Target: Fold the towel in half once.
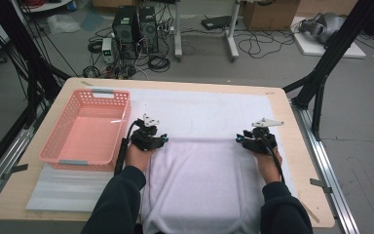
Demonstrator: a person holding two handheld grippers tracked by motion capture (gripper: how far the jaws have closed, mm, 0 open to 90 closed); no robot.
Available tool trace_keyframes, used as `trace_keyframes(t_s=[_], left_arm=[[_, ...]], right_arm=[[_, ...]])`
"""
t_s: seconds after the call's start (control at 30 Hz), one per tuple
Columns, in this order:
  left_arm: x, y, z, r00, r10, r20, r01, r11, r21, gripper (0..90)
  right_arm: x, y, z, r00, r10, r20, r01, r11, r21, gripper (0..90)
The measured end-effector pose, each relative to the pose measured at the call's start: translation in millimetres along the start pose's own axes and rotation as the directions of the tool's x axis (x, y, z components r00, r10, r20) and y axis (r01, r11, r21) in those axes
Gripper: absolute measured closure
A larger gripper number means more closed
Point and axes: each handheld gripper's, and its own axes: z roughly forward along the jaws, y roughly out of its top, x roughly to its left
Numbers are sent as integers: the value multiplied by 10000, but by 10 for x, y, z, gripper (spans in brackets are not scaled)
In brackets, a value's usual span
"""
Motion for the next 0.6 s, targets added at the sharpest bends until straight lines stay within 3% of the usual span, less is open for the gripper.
trace_keyframes(t_s=[0.1,0.17,0.2,0.3,0.4,0.47,0.5,0.53,0.6], left_arm=[[22,-61,-87,9999,-56,92,54,9999,138,438],[43,-107,-98,9999,49,-89,-47,9996,281,430],[67,-130,-92,9999,-103,-89,106,9993,363,420],[119,-193,-71,9983,-580,-109,585,9965,595,430],[103,-223,-77,9990,-429,-110,434,9979,482,465],[99,-226,-91,9990,-445,56,441,9979,471,577],[98,-227,-90,9960,-717,537,692,9965,466,722],[85,-220,-89,9963,-711,480,685,9962,531,815],[86,-207,-89,9960,-770,453,742,9955,593,827]], right_arm=[[-61,-67,-89,9983,56,-574,-47,9999,166,528],[-69,-133,-103,9990,-273,-346,294,9976,627,511],[-87,-162,-102,9991,-331,-280,351,9966,744,498],[-127,-227,-78,9995,43,-307,-16,9962,868,466],[-112,-231,-65,9992,-367,-131,377,9956,852,491],[-97,-230,-71,9995,-331,-18,331,9951,931,496],[-82,-228,-75,9994,-334,96,323,9945,997,501],[-66,-226,-81,9992,-326,226,301,9941,1046,511],[-42,-222,-88,9987,-294,413,246,9932,1138,519]])
